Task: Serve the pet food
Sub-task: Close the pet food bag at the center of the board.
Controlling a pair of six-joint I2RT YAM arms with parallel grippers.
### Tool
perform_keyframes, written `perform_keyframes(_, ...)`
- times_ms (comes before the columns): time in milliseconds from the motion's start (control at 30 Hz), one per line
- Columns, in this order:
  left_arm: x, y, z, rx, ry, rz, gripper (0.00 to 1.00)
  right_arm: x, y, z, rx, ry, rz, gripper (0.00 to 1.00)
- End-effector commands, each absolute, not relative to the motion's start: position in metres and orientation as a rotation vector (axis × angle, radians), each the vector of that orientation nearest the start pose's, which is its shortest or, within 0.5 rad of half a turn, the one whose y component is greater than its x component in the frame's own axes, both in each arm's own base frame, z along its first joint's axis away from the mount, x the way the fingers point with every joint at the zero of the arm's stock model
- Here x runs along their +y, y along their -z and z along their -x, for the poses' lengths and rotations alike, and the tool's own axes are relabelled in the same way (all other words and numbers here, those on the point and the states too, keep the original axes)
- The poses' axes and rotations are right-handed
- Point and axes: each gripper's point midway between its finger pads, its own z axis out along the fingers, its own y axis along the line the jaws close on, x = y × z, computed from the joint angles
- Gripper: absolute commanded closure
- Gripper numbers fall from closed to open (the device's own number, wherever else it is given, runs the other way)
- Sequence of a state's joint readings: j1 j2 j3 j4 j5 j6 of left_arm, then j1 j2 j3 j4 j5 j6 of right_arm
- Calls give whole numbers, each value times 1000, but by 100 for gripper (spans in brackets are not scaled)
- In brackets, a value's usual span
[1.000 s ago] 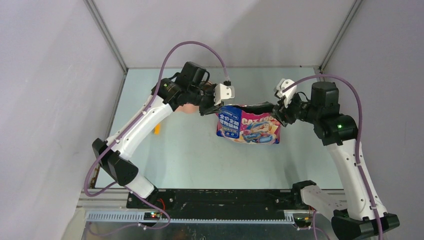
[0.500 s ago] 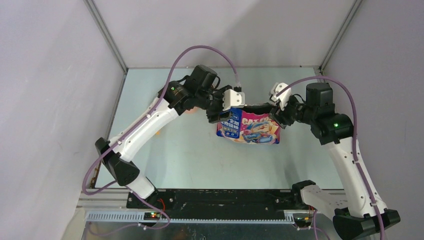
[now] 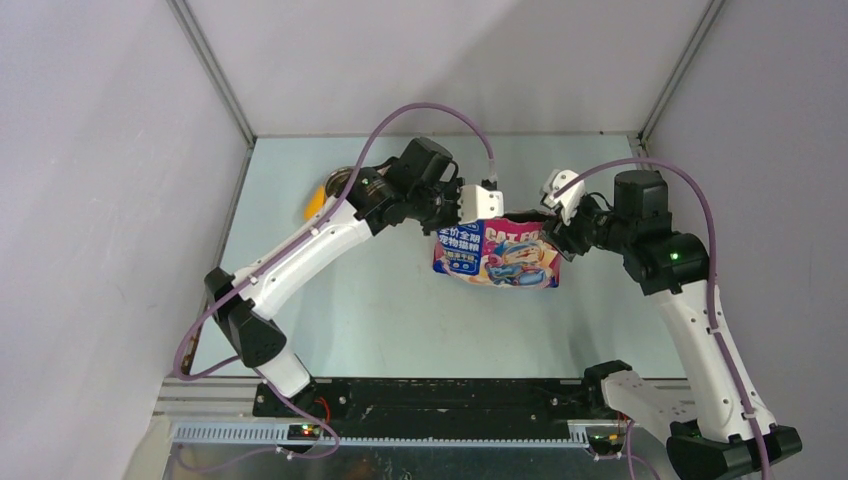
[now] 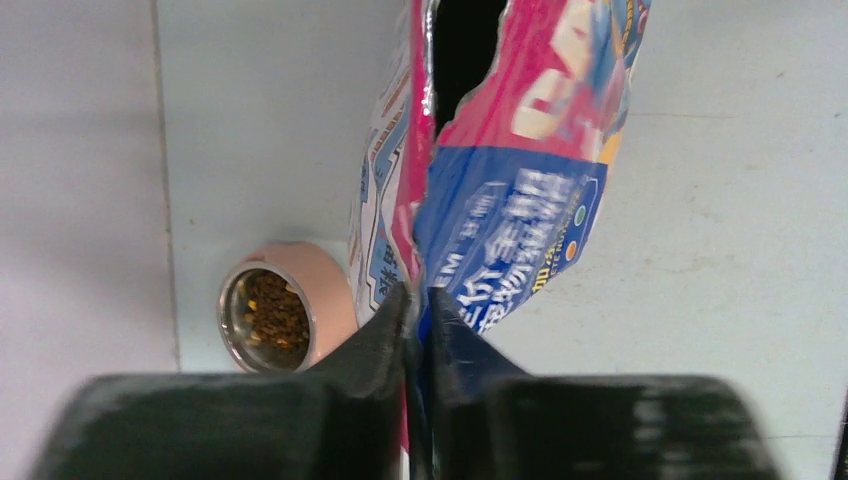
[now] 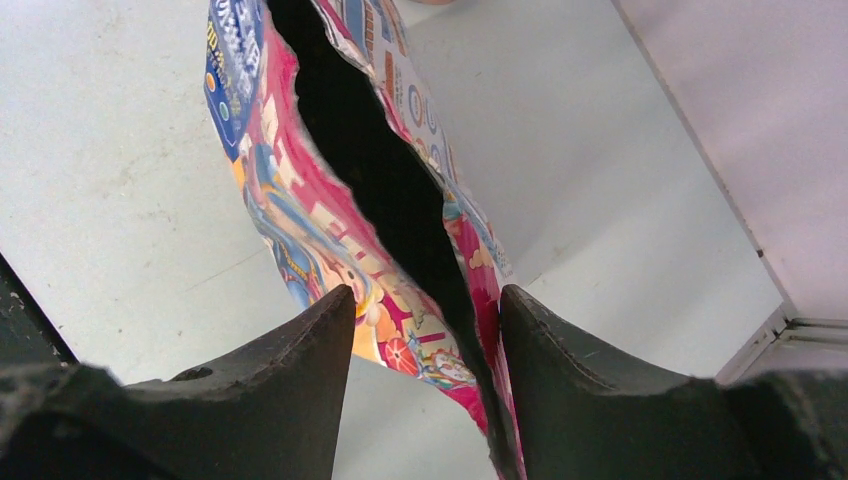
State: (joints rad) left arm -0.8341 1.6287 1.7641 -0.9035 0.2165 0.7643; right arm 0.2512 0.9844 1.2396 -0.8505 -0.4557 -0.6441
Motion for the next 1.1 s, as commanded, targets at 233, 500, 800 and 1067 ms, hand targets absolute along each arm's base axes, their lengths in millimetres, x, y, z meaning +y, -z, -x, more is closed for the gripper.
perform_keyframes(233,-316,-299,-276,1525,260,-1695,100,128,-300,-257,1707,-247,1163,41)
perform_keyframes(500,-315,-306,-254,1539,381,-1690,67,155,-312,-249,1556,-301,1275,29)
perform_keyframes(800,-293,-288,-268,1601,319,-1645,60,185,-314,-250,1476,-342,1343,25)
perform_keyframes(1067,-290,-272,-274,1627,295,-1636,92,208,-318,-261,1440,-384,1327,25)
